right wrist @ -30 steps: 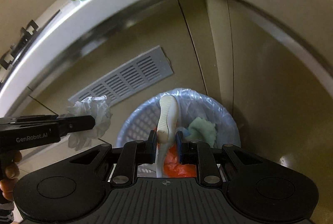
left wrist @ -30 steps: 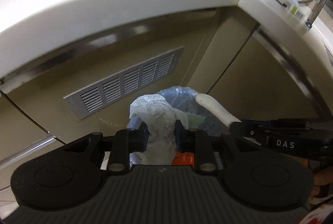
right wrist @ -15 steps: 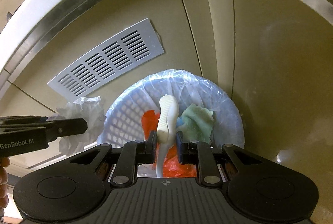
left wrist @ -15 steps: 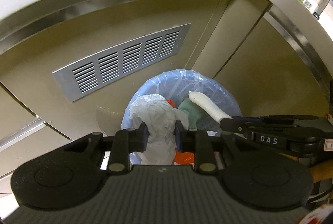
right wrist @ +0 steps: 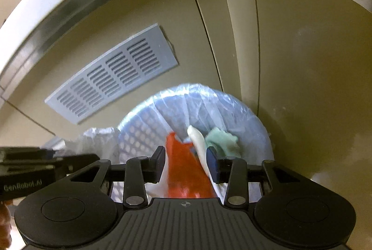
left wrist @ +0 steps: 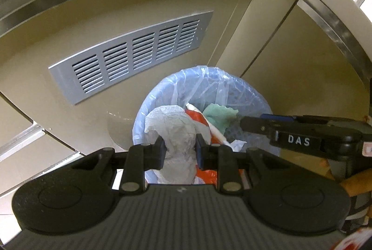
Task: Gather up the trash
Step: 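Open both tools to drop the tissue and white object into the wastebasket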
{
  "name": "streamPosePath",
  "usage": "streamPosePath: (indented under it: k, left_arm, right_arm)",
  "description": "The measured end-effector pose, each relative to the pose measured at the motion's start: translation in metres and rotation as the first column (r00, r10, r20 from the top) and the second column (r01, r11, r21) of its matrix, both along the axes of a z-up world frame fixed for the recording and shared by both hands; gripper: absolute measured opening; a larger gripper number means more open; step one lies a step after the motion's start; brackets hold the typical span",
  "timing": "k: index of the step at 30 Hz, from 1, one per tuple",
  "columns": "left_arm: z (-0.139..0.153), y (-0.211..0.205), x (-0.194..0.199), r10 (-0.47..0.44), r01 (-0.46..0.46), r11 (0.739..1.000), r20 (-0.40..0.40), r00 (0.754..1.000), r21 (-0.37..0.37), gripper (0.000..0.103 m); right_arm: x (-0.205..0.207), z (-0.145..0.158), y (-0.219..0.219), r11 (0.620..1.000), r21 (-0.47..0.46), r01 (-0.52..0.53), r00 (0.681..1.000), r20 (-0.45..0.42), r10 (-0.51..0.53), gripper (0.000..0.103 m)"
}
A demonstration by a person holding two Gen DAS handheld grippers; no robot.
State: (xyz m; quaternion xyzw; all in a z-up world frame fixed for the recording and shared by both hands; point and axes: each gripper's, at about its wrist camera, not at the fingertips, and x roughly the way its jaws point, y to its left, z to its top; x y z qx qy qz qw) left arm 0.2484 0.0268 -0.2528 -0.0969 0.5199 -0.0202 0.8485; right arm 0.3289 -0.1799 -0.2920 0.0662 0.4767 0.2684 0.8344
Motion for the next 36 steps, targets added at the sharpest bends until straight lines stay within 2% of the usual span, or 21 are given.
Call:
streamPosePath:
  k: [21,25,30,36]
  left_arm:
    - [-0.020,-0.006,0.018,-0.030,0.031,0.999,-0.035,0.999,0.009,0.024]
    - [-0.022,-0.008,0.023,-0.039,0.039,0.999,-0.030,0.999,0.012,0.028]
    - [-0.023,-0.012,0.027,-0.059,0.060,0.998,-0.014,0.998,0.017,0.051]
    - [-0.026,-0.017,0.025,-0.082,0.082,0.997,-0.031,0.996,0.012,0.052]
  right_arm:
    - [0.004,-0.008,-0.013,0.998,-0.049,0.028,0.998,-0.058,-0.031,0.040]
    - [0.005,-0.008,-0.013,0.998,-0.050,0.028,0.998,-0.057,-0.031,0.040]
    - [0.007,-0.007,-0.014,0.998,-0.053,0.033,0.998,-0.060,-0.036,0.040]
    - [0.007,-0.005,-0.013,0.998,-0.062,0.033,0.997,-0.062,-0.037,0.040]
